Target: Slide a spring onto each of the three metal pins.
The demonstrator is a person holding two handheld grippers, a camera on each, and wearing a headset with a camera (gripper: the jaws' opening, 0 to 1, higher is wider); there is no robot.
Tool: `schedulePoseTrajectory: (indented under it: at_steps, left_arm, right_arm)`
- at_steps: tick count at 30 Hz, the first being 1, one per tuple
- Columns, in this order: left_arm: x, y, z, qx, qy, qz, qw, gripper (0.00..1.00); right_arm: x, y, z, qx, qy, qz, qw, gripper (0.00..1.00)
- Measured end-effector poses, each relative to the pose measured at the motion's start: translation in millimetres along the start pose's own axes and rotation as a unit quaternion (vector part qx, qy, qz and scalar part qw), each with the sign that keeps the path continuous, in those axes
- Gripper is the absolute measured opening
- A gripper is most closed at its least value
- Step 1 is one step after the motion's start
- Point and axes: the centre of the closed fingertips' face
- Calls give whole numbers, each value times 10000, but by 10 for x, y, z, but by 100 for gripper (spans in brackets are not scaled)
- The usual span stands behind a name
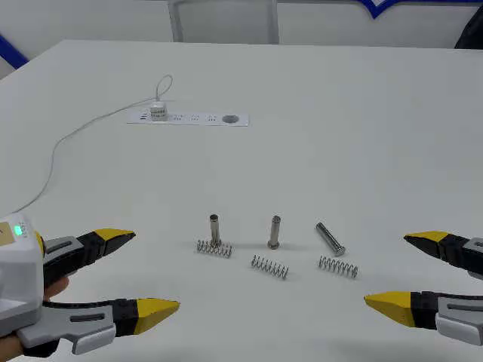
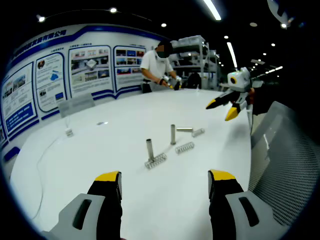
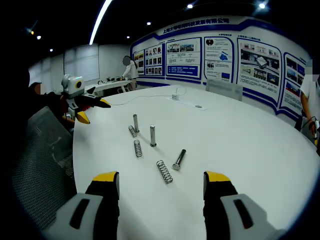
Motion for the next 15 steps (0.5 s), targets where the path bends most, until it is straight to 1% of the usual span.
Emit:
schedulePoseTrajectory:
  at_steps: [10, 15]
  left_arm:
    - [3, 33, 3, -24, 24, 89, 10000, 71]
    - [8, 46, -2, -27, 49, 112, 9999, 71]
  right_arm:
    - [-20, -45, 14, 41, 43, 96, 9999, 68]
    - [-47, -54, 39, 30, -16, 93, 10000, 67]
Point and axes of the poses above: the centre of the closed fingertips' face, and the gripper's own axes: y roughly backward along the fingers, x roughly to its left, z roughly out of its top, and after that the axes turned 8 degrees about y, right-handed
